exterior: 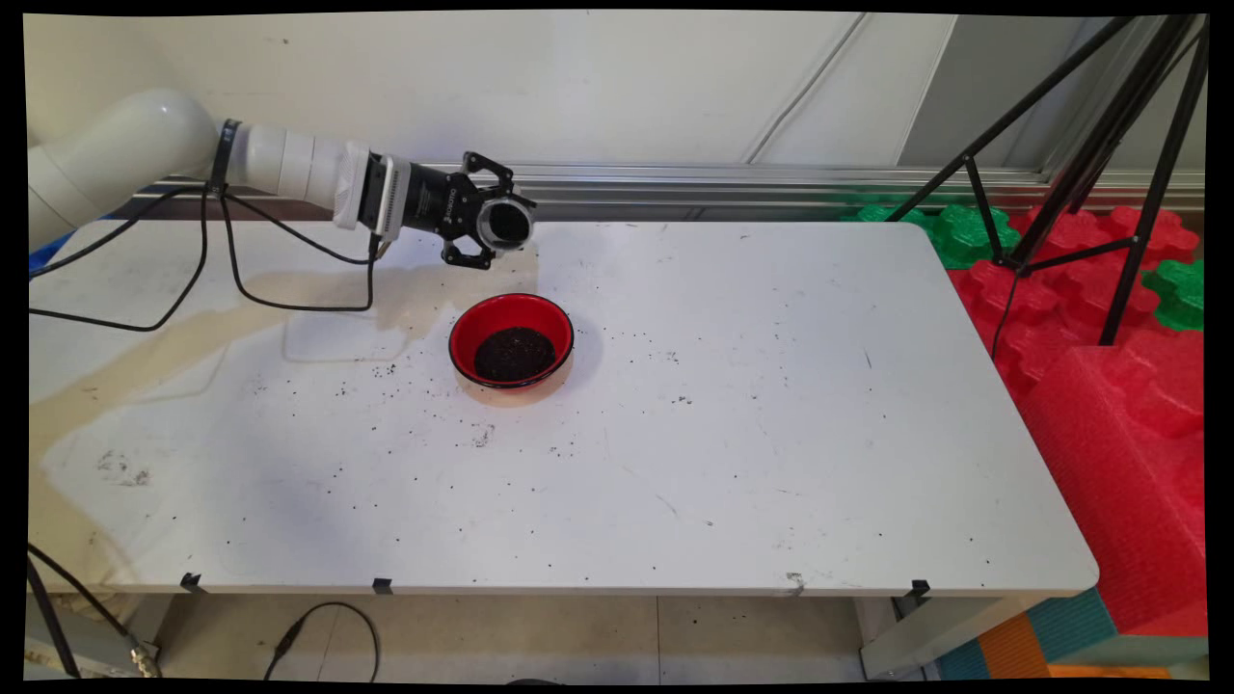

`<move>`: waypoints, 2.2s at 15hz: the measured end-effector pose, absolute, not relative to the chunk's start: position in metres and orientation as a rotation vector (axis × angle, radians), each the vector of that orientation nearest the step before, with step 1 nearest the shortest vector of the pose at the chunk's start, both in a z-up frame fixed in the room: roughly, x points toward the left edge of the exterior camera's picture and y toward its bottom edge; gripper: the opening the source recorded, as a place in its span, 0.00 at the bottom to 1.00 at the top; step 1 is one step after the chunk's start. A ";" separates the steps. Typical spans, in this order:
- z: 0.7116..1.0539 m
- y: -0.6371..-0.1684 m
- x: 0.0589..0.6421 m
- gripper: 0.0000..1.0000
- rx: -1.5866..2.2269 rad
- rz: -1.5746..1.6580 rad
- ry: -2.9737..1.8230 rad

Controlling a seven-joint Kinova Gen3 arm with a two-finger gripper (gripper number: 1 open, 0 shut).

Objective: Pour the black seasoning powder in the red bowl

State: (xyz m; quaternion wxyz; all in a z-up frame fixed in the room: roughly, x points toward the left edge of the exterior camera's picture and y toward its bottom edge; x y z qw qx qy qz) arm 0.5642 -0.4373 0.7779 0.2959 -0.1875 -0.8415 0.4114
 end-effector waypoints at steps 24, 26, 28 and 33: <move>0.769 -0.408 0.547 0.00 -1.119 1.313 -2.150; 0.769 -0.406 0.546 0.00 -1.161 1.331 -2.137; 0.769 -0.404 0.546 0.00 -1.200 1.348 -2.125; 0.770 -0.400 0.544 0.00 -1.309 1.402 -2.085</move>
